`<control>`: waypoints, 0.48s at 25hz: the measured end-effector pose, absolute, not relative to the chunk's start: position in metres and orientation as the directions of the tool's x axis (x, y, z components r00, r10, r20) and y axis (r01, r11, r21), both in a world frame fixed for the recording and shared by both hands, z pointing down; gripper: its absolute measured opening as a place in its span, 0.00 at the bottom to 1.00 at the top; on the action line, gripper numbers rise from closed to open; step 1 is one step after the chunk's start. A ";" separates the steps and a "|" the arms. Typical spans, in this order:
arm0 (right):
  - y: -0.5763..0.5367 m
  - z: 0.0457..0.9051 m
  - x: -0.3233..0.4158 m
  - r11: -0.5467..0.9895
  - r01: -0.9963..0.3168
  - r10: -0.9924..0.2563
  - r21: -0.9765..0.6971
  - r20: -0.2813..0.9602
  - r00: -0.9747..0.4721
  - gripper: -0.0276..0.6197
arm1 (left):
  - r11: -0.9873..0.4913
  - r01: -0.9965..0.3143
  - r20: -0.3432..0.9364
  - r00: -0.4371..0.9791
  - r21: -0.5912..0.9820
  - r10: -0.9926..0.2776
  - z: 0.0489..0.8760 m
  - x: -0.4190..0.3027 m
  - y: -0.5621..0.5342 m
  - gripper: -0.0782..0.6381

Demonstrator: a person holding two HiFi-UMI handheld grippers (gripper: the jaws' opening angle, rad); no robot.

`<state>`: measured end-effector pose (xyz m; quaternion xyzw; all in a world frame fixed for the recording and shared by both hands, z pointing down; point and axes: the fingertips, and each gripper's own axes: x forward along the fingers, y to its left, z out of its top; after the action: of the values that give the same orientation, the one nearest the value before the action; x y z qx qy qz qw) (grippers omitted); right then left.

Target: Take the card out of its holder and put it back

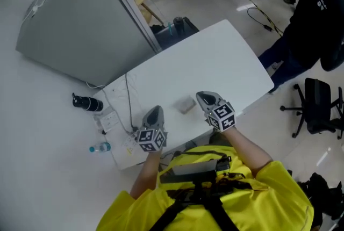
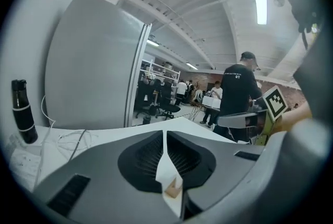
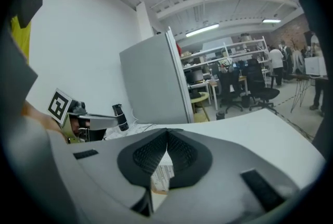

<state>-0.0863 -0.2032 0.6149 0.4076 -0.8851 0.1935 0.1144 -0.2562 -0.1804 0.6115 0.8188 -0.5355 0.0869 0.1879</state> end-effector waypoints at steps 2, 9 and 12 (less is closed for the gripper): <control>-0.204 0.599 -0.091 0.624 -0.746 -0.673 -0.233 0.323 -0.665 0.05 | -0.345 -0.910 0.315 0.405 0.229 -0.859 0.604 -0.250 -0.178 0.11; -0.195 0.610 -0.091 0.623 -0.754 -0.679 -0.208 0.334 -0.654 0.05 | -0.405 -0.867 0.247 0.476 0.288 -0.844 0.581 -0.222 -0.172 0.11; -0.192 0.618 -0.091 0.616 -0.760 -0.679 -0.208 0.349 -0.646 0.05 | -0.413 -0.872 0.249 0.475 0.264 -0.844 0.581 -0.220 -0.174 0.11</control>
<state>-0.0906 -0.1918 0.6183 0.4037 -0.8910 0.1704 0.1188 -0.2204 -0.1738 0.5815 0.8397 -0.5108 0.0383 0.1804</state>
